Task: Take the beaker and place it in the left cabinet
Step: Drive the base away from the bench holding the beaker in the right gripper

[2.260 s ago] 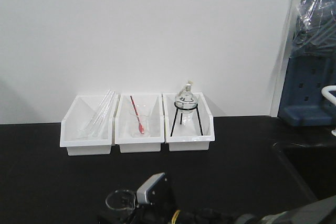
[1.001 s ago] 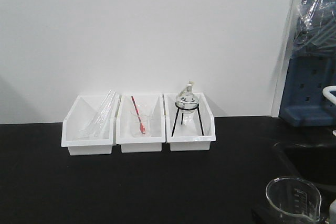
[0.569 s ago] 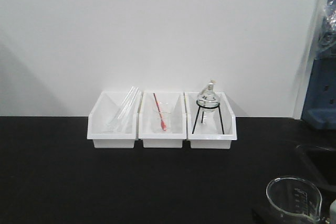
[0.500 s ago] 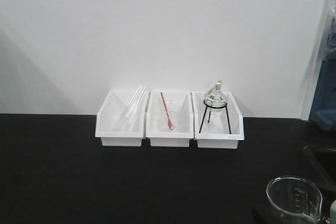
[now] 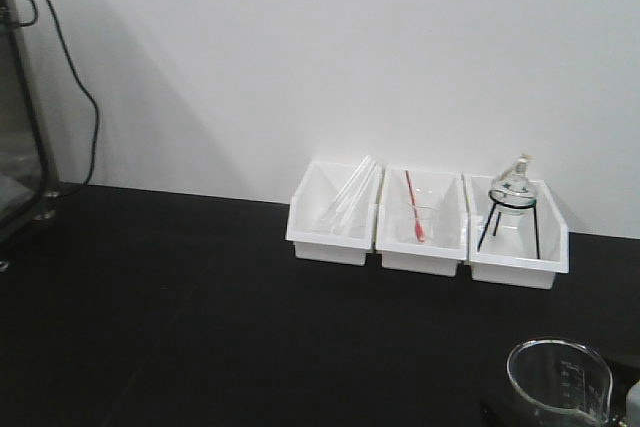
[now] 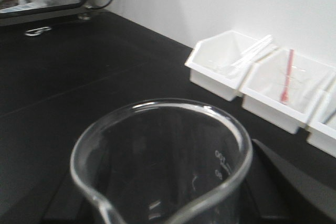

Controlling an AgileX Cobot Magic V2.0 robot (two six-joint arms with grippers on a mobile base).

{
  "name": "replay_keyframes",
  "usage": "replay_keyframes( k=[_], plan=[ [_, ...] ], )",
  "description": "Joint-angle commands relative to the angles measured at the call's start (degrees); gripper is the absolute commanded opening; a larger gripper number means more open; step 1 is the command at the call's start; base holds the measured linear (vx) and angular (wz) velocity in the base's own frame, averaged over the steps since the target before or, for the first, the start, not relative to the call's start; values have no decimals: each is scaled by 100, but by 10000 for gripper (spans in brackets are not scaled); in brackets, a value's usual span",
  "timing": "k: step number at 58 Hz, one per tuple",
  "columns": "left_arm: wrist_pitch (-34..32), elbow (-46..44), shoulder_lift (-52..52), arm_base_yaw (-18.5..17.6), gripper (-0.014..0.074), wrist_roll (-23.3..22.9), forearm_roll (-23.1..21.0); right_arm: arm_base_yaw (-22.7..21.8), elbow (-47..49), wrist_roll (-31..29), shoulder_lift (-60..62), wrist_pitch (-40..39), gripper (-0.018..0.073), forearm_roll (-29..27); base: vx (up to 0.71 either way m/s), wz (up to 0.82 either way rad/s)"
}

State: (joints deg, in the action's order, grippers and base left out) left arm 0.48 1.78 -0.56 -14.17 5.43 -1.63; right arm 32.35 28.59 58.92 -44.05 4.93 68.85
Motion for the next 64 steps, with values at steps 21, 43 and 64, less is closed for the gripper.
replay_keyframes(
  k=[21,43,64],
  plan=[
    [-477,94,-102,-32,1,-15,-47,-20,191,-40,14,-126,-4,58,-12,47],
    [-477,94,-102,-32,1,-15,-47,-20,191,-40,14,-126,-4,58,-12,58],
    [-477,94,-102,-32,1,-15,-47,-20,191,-40,14,-126,-4,58,-8,75]
  ],
)
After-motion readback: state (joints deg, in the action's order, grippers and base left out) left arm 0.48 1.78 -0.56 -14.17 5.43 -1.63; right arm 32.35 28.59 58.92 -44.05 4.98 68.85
